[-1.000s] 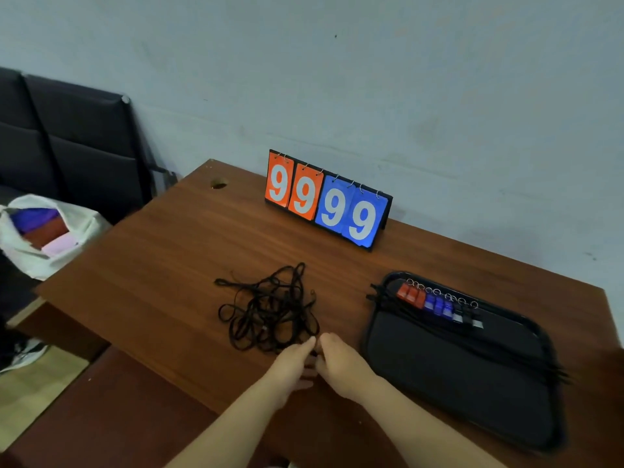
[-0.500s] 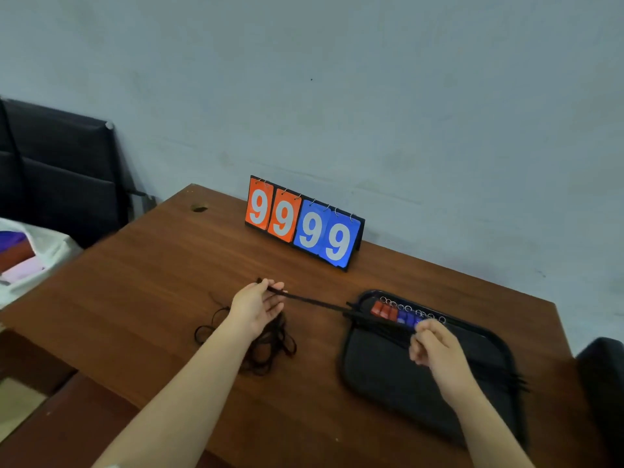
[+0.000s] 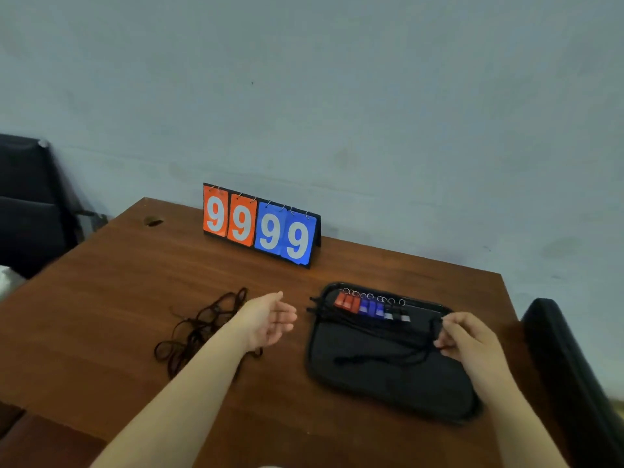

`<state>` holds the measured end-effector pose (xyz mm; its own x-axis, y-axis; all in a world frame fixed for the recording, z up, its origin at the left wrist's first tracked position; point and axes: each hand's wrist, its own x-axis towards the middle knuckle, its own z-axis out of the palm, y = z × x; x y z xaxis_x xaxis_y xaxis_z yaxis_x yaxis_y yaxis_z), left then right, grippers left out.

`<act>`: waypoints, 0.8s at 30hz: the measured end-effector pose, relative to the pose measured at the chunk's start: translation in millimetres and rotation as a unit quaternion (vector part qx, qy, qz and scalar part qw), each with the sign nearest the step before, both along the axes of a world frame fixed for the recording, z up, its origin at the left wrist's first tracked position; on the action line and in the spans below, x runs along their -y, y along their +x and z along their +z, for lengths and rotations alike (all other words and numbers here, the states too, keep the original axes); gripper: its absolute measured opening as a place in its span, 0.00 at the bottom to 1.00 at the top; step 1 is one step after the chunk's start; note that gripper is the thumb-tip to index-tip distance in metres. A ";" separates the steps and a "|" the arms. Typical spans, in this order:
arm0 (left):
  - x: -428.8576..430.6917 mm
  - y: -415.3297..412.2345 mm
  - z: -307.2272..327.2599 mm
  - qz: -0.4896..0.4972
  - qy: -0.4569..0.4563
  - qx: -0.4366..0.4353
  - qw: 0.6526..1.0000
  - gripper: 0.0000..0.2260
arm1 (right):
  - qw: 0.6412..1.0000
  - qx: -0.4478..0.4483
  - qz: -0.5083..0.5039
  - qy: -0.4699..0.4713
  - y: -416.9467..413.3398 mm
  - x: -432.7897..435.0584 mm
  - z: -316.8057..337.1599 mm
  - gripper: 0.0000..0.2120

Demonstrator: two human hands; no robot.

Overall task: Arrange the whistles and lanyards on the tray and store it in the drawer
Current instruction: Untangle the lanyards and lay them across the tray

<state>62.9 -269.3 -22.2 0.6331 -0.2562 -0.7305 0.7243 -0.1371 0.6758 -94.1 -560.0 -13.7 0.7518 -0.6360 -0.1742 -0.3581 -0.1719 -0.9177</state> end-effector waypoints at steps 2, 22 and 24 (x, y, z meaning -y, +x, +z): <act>37.8 -29.3 -3.3 -0.211 -0.016 -0.014 0.977 0.29 | 0.997 -0.002 0.071 -0.006 -4.4 -10.6 5.0 0.05; 93.7 -22.5 -42.5 0.196 -0.061 0.039 0.978 0.08 | 0.985 -0.067 -0.050 0.149 -51.6 84.8 -56.4 0.06; 86.8 -18.2 -54.7 0.217 -0.030 0.041 0.975 0.08 | 0.981 -0.057 -0.095 0.160 -49.1 91.5 -62.5 0.05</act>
